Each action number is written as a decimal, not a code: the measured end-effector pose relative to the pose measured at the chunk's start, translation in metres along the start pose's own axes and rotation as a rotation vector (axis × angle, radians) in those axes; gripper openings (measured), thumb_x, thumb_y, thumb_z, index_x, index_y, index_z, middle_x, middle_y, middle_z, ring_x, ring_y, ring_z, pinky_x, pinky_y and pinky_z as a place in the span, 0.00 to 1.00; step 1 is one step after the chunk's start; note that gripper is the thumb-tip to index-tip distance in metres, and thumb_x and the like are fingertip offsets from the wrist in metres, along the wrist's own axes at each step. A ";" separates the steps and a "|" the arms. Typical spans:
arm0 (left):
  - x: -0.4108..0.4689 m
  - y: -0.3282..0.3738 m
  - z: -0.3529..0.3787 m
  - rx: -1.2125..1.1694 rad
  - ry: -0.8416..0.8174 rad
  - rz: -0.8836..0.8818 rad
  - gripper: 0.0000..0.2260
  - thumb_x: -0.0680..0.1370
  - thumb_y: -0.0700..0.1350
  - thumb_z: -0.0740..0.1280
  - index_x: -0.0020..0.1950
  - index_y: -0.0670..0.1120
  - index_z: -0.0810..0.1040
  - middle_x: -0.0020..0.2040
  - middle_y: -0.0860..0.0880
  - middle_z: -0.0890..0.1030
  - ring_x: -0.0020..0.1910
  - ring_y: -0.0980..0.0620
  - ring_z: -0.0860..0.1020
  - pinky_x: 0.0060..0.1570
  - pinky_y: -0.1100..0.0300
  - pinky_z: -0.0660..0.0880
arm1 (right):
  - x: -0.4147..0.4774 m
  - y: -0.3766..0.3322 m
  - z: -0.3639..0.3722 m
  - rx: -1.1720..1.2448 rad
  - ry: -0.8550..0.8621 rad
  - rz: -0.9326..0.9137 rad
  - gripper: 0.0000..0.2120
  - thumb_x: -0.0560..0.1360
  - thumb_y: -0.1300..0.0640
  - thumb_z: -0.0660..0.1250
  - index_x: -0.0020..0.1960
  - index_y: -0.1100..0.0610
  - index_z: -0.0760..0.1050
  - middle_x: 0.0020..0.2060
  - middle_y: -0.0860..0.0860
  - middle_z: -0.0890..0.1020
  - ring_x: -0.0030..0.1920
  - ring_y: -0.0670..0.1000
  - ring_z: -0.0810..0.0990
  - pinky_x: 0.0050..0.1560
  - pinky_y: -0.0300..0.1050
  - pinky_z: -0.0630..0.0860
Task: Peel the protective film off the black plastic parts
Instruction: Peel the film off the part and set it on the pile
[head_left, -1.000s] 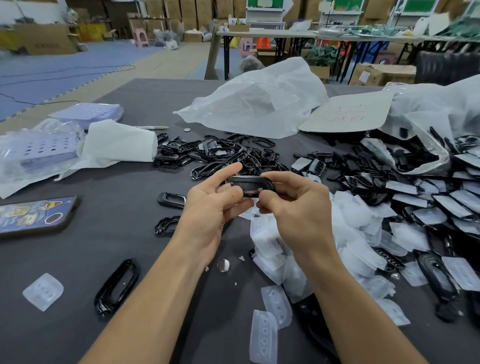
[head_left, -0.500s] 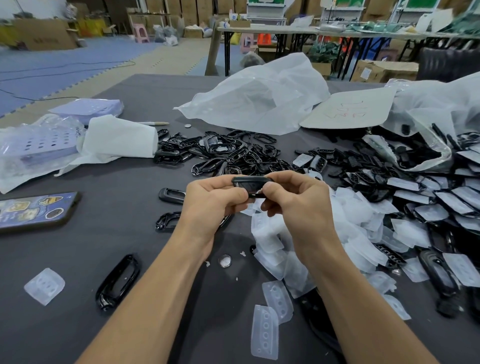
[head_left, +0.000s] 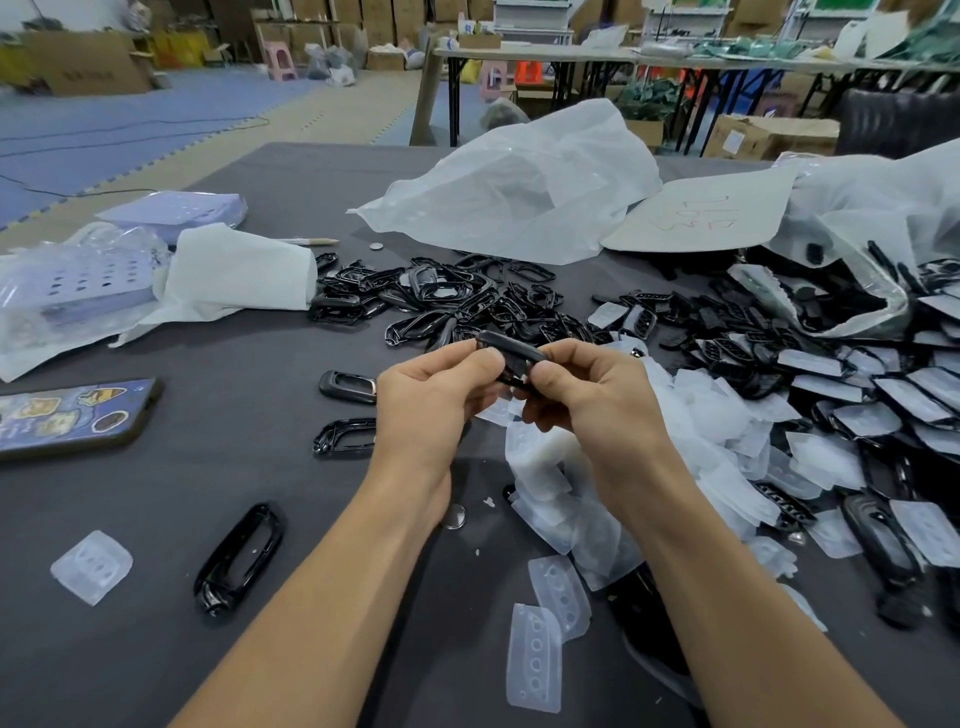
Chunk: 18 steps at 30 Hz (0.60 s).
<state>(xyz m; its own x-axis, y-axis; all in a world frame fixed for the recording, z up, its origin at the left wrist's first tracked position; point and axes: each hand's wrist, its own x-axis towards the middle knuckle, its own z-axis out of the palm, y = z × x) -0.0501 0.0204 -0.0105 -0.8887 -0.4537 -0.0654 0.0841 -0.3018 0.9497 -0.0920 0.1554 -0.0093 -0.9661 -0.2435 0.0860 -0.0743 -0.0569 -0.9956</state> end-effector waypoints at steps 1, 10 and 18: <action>0.000 0.001 0.000 -0.010 -0.010 -0.009 0.06 0.76 0.35 0.72 0.44 0.42 0.88 0.44 0.40 0.87 0.39 0.49 0.83 0.46 0.61 0.82 | 0.000 0.000 0.000 -0.001 -0.010 -0.004 0.09 0.79 0.69 0.66 0.43 0.61 0.81 0.33 0.58 0.81 0.32 0.53 0.78 0.34 0.43 0.75; 0.001 -0.004 -0.003 0.114 -0.042 0.016 0.06 0.74 0.35 0.73 0.41 0.43 0.88 0.39 0.42 0.86 0.39 0.50 0.82 0.42 0.63 0.80 | -0.003 0.002 0.004 0.029 0.062 -0.010 0.11 0.80 0.67 0.67 0.42 0.57 0.82 0.32 0.54 0.84 0.31 0.50 0.80 0.33 0.41 0.78; 0.003 -0.006 -0.007 0.327 -0.118 0.067 0.05 0.69 0.42 0.80 0.35 0.48 0.86 0.36 0.44 0.86 0.33 0.53 0.79 0.37 0.60 0.74 | 0.000 0.000 0.000 0.148 0.137 0.031 0.09 0.79 0.72 0.65 0.47 0.62 0.82 0.32 0.53 0.83 0.26 0.48 0.77 0.29 0.39 0.74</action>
<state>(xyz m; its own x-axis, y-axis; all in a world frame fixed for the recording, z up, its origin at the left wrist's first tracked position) -0.0502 0.0147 -0.0191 -0.9339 -0.3572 0.0180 0.0120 0.0188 0.9998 -0.0924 0.1557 -0.0092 -0.9927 -0.1140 0.0401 -0.0171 -0.1955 -0.9806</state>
